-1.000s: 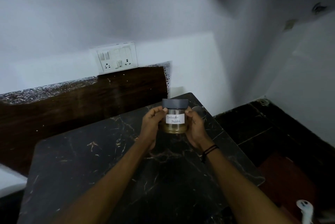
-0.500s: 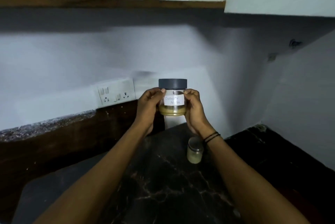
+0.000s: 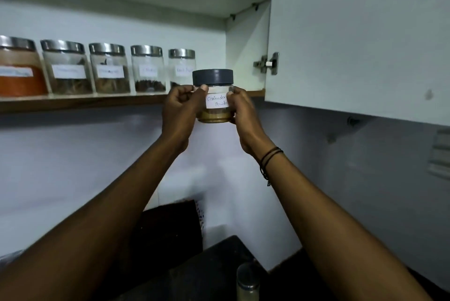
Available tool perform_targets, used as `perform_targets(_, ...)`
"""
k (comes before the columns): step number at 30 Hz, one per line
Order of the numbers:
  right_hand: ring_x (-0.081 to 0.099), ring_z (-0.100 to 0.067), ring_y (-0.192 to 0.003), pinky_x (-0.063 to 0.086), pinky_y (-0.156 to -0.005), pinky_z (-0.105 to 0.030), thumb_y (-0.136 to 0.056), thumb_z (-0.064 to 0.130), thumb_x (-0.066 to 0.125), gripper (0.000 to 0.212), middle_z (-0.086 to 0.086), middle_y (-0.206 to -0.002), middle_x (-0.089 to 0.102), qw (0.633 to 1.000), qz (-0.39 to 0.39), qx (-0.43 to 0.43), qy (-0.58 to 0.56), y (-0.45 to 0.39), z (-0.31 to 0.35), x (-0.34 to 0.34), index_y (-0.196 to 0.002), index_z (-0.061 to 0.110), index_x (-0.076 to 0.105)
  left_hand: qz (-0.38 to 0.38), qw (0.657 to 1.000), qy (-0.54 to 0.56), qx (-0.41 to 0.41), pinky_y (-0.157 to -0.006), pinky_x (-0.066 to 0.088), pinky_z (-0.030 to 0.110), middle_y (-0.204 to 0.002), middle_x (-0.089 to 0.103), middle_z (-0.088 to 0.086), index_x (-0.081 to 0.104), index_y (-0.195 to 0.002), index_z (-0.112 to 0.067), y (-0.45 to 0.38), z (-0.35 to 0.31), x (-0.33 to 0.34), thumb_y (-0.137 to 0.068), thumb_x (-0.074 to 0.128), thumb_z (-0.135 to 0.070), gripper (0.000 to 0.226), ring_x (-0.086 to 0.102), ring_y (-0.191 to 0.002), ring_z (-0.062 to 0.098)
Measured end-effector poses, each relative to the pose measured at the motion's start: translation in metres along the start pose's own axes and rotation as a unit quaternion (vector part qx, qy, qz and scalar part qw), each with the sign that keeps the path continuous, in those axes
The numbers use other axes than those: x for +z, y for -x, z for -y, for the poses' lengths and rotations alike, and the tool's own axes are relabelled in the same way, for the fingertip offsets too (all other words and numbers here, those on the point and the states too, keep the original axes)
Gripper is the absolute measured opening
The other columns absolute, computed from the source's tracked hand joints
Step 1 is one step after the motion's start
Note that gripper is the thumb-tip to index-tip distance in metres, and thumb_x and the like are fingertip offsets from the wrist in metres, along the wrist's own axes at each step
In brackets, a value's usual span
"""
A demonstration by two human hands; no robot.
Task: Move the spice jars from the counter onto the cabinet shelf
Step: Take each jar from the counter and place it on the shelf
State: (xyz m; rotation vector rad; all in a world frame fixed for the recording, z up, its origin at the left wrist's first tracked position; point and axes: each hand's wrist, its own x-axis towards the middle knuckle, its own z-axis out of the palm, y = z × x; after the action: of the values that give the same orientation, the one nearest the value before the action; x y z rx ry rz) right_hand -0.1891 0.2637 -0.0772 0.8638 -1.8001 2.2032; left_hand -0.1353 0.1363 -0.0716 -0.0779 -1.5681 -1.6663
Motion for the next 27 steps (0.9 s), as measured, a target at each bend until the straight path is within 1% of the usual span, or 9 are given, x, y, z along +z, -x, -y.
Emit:
perform_targets(3,0.062,-0.024,-0.110,0.050,-0.087,-0.034,-0.093,0.021,0.044,0.041,-0.012,-0.124,0.065,1.000,0.012,-0.008,0.026,-0.018,0.009,0.003,-0.132,0.013,0.052,-0.017,1.000,-0.016,0.016,-0.071,0.054,0.029,-0.101,0.070,0.003,0.063,-0.109,-0.014,-0.020,-0.004,0.008,-0.083,0.075,-0.044,0.042,0.067,-0.086,0.013)
perform_targets(5,0.061,-0.026,-0.111,0.050,-0.089,-0.036,-0.090,0.021,0.046,0.042,-0.012,-0.126,0.064,0.999,0.008,-0.004,0.037,-0.031,0.012,0.004,-0.131,0.012,0.053,-0.024,0.999,-0.037,0.029,-0.079,0.056,0.036,-0.103,0.071,0.004,0.063,-0.109,-0.014,-0.032,-0.004,0.013,-0.081,0.074,-0.048,0.045,0.069,-0.093,0.018)
perform_targets(7,0.062,-0.024,-0.106,0.050,-0.090,-0.039,-0.088,0.020,0.047,0.041,-0.012,-0.123,0.064,0.999,-0.003,-0.002,0.038,-0.042,0.014,0.003,-0.127,0.010,0.056,-0.027,0.997,-0.064,0.039,-0.083,0.056,0.040,-0.102,0.071,0.003,0.064,-0.108,-0.016,-0.042,-0.005,0.018,-0.080,0.073,-0.051,0.046,0.068,-0.094,0.019)
perform_targets(11,0.060,-0.017,-0.092,0.047,-0.075,-0.029,-0.089,0.019,0.049,0.044,-0.004,-0.113,0.065,0.999,-0.029,-0.005,0.039,-0.063,0.013,0.003,-0.133,0.017,0.051,-0.029,0.991,-0.117,0.056,-0.081,0.056,0.039,-0.103,0.070,0.002,0.063,-0.109,-0.016,-0.058,-0.004,0.027,-0.084,0.069,-0.051,0.043,0.067,-0.095,0.018)
perform_targets(15,0.061,-0.018,-0.095,0.047,-0.073,-0.028,-0.092,0.026,0.050,0.036,0.001,-0.107,0.063,0.997,-0.055,-0.009,0.053,-0.082,0.008,0.002,-0.126,0.017,0.051,-0.039,0.984,-0.162,0.065,-0.084,0.058,0.042,-0.102,0.068,0.000,0.060,-0.112,-0.017,-0.068,-0.002,0.032,-0.088,0.065,-0.047,0.039,0.066,-0.094,0.017)
perform_targets(18,0.062,-0.023,-0.099,0.051,-0.081,-0.037,-0.092,0.030,0.049,0.028,-0.002,-0.106,0.064,0.996,-0.069,-0.019,0.054,-0.097,0.005,0.000,-0.117,0.017,0.054,-0.036,0.979,-0.186,0.078,-0.086,0.057,0.043,-0.105,0.068,0.002,0.060,-0.114,-0.016,-0.076,-0.002,0.037,-0.089,0.066,-0.044,0.038,0.066,-0.095,0.019)
perform_targets(21,0.062,-0.029,-0.106,0.051,-0.091,-0.045,-0.089,0.034,0.048,0.030,-0.007,-0.112,0.064,0.996,-0.069,-0.025,0.057,-0.107,0.005,0.000,-0.113,0.018,0.055,-0.030,0.976,-0.194,0.092,-0.090,0.055,0.041,-0.109,0.067,0.004,0.060,-0.119,-0.015,-0.083,-0.004,0.039,-0.088,0.068,-0.040,0.040,0.065,-0.099,0.020)
perform_targets(25,0.063,-0.029,-0.103,0.052,-0.094,-0.051,-0.081,0.039,0.048,0.037,-0.008,-0.112,0.065,0.997,-0.053,-0.022,0.060,-0.121,0.007,0.012,-0.114,0.022,0.052,-0.041,0.975,-0.199,0.094,-0.089,0.056,0.045,-0.114,0.068,0.003,0.062,-0.123,-0.015,-0.098,-0.007,0.036,-0.090,0.065,-0.034,0.038,0.066,-0.099,0.019)
perform_targets(27,0.063,-0.026,-0.099,0.052,-0.094,-0.050,-0.080,0.039,0.049,0.041,-0.007,-0.109,0.065,0.997,-0.041,-0.018,0.064,-0.126,0.006,0.019,-0.117,0.022,0.050,-0.046,0.973,-0.204,0.102,-0.088,0.058,0.045,-0.117,0.068,0.004,0.062,-0.125,-0.016,-0.105,-0.005,0.032,-0.093,0.061,-0.030,0.035,0.065,-0.095,0.016)
